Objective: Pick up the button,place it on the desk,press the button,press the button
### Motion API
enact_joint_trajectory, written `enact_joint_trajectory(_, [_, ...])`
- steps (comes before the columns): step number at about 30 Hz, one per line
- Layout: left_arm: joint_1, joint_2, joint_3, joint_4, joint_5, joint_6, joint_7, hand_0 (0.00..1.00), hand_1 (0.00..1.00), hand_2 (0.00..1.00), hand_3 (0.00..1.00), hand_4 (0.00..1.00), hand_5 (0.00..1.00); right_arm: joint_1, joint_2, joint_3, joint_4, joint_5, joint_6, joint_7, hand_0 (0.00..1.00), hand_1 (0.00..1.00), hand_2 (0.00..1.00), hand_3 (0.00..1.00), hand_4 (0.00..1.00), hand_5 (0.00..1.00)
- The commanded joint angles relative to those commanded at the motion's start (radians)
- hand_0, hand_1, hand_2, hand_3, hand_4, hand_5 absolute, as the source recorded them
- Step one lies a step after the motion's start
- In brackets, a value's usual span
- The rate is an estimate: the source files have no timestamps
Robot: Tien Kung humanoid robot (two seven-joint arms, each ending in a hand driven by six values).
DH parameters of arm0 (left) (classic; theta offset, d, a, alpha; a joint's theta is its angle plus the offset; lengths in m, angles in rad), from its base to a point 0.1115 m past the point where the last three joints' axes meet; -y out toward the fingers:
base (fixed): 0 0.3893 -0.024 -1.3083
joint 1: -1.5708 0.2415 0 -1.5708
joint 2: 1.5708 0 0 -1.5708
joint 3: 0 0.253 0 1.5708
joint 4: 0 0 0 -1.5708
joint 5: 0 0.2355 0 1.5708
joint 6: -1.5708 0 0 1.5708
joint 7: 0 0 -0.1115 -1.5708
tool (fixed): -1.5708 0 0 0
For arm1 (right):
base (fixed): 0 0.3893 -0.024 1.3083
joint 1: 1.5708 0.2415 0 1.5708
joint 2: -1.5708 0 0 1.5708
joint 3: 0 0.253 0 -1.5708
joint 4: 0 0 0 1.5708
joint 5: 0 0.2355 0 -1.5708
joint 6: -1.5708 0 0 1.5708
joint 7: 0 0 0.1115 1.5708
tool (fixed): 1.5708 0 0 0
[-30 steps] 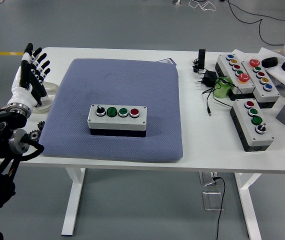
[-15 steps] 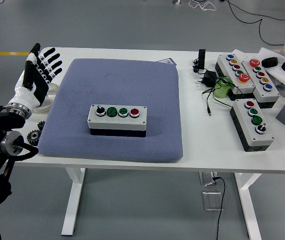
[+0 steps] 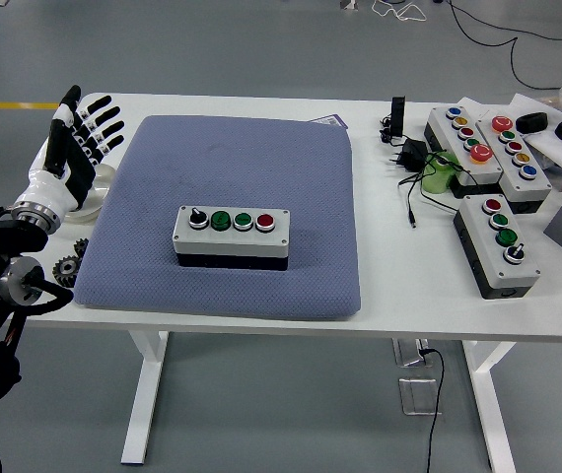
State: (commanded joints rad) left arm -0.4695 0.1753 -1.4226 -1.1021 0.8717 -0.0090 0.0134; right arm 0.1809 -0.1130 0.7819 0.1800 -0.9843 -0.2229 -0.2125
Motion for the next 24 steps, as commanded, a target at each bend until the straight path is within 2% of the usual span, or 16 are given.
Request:
enact_joint_trajectory(15, [0.000, -0.005, -0.012, 0.001, 0.003, 0.004, 0.010, 0.859, 0.860, 0.863, 0.832, 0.708, 0.998, 0.001, 0.001, 0.003, 0.000, -0.005, 0.000, -0.001, 0.640, 0.565, 0.616, 0.625, 0.228, 0.239])
enact_joint_trajectory(21, [0.001, -0.004, -0.011, 0.003, -0.004, 0.024, 0.009, 0.858, 0.857, 0.863, 0.841, 0.706, 0.998, 0.001, 0.001, 0.005, 0.000, -0.007, 0.000, -0.001, 0.641, 0.565, 0.616, 0.625, 0.228, 0.239])
enact_joint_trajectory(22, [0.002, -0.004, -0.010, 0.003, -0.004, 0.024, 0.008, 0.853, 0.856, 0.860, 0.872, 0.704, 0.998, 0.001, 0.001, 0.005, 0.000, -0.006, -0.001, -0.002, 0.641, 0.565, 0.616, 0.625, 0.227, 0.238])
enact_joint_trajectory(24, [0.002, -0.005, -0.010, 0.002, -0.002, 0.024, 0.010, 0.853, 0.856, 0.860, 0.872, 0.704, 0.998, 0.000, 0.001, 0.003, 0.000, -0.004, -0.001, -0.002, 0.641, 0.565, 0.616, 0.625, 0.227, 0.238])
